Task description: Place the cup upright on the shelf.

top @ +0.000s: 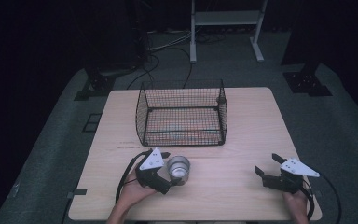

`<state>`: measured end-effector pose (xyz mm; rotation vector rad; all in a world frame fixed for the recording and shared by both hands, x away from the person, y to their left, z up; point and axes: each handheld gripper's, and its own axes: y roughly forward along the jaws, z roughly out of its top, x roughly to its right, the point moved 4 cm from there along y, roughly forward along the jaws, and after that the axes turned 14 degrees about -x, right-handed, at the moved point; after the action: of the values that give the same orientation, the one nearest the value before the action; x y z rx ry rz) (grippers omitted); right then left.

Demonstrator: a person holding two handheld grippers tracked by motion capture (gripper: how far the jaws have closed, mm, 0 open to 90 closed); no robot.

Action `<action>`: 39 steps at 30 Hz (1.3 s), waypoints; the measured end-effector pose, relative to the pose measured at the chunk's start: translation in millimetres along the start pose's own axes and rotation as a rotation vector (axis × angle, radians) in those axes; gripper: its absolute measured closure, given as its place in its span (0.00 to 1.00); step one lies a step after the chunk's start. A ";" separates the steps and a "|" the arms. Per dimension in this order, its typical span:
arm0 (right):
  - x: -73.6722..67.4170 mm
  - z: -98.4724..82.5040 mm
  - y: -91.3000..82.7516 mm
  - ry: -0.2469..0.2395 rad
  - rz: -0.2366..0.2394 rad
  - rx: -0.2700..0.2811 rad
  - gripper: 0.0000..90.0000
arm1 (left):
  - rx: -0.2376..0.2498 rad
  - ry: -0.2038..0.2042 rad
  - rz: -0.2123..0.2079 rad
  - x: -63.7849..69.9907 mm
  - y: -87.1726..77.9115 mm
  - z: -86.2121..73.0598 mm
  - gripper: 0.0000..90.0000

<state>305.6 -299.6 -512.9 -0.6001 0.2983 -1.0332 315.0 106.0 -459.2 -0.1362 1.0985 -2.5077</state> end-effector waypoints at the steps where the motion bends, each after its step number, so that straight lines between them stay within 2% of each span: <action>1: 0.0 0.0 0.0 0.000 0.000 0.000 0.15 | 0.000 0.000 0.000 0.0 0.0 0.0 0.03; 4: 0.1 0.0 0.0 0.000 0.000 0.000 0.15 | -0.024 -0.008 -0.012 -2.4 4.9 -1.2 0.02; 18: -0.3 0.0 0.0 -0.002 0.003 -0.001 0.15 | -0.071 -0.023 -0.055 -4.7 19.6 -1.9 0.02; 30: -0.5 0.0 0.1 -0.006 0.004 -0.001 0.15 | -0.126 -0.013 -0.052 -7.8 31.2 -1.2 0.02; 39: -0.4 0.0 0.0 -0.004 0.004 -0.001 0.15 | -0.134 -0.015 -0.065 -9.5 34.5 -2.1 0.05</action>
<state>305.4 -299.3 -512.9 -0.6028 0.2962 -1.0278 334.1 90.0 -485.0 -0.2315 1.2754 -2.4841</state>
